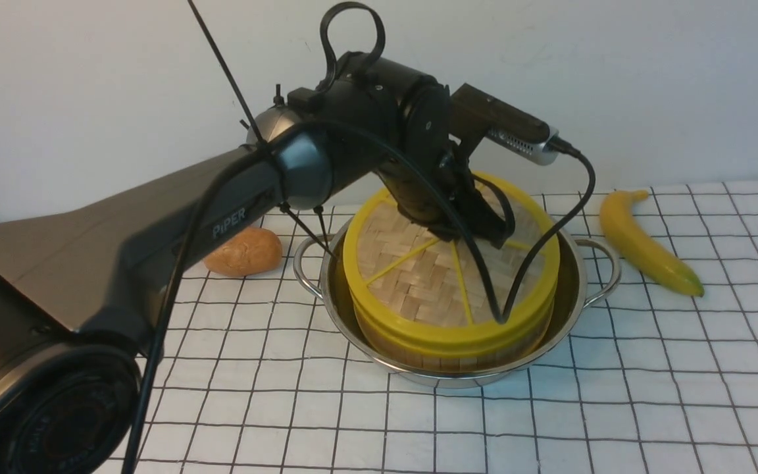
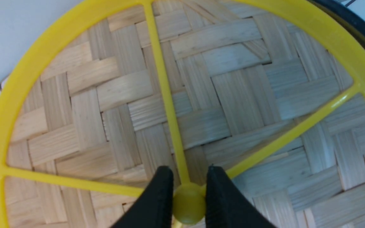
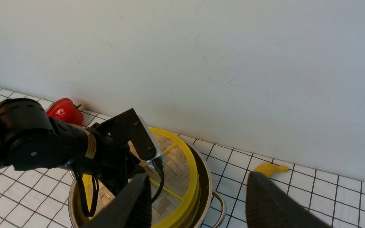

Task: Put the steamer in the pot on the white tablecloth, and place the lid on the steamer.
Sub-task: 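Place the yellow bamboo steamer lid onto the steamer in the pot with the left gripper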

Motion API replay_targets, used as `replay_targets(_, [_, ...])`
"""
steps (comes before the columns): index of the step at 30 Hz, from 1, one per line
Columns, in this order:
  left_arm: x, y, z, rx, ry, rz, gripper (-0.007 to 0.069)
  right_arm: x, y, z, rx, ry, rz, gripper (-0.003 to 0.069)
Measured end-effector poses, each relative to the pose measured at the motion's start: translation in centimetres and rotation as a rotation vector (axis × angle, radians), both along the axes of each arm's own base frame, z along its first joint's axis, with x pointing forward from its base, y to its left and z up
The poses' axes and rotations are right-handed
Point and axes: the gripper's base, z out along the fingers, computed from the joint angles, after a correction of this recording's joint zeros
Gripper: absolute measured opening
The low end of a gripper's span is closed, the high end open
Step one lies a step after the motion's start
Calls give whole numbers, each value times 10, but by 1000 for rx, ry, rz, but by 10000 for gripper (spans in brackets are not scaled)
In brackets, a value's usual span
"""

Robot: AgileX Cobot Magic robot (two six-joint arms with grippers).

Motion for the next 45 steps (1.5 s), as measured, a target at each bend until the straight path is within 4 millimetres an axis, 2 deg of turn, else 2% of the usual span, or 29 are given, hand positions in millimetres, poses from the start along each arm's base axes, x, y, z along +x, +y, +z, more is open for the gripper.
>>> replay_targets(6, [2,-1,-10,16,26,6,120,0,0,0,0,0,0,408])
replay_targets(22, [2,-1,-10,17,25,6,120,0,0,0,5,2,1,408])
replay_targets(33, [6,-4,-2,6,13,9,120,0,0,0,6,2,0,408])
replay_targets(45, [9,-6,-10,15,26,9,120,0,0,0,6,2,0,408])
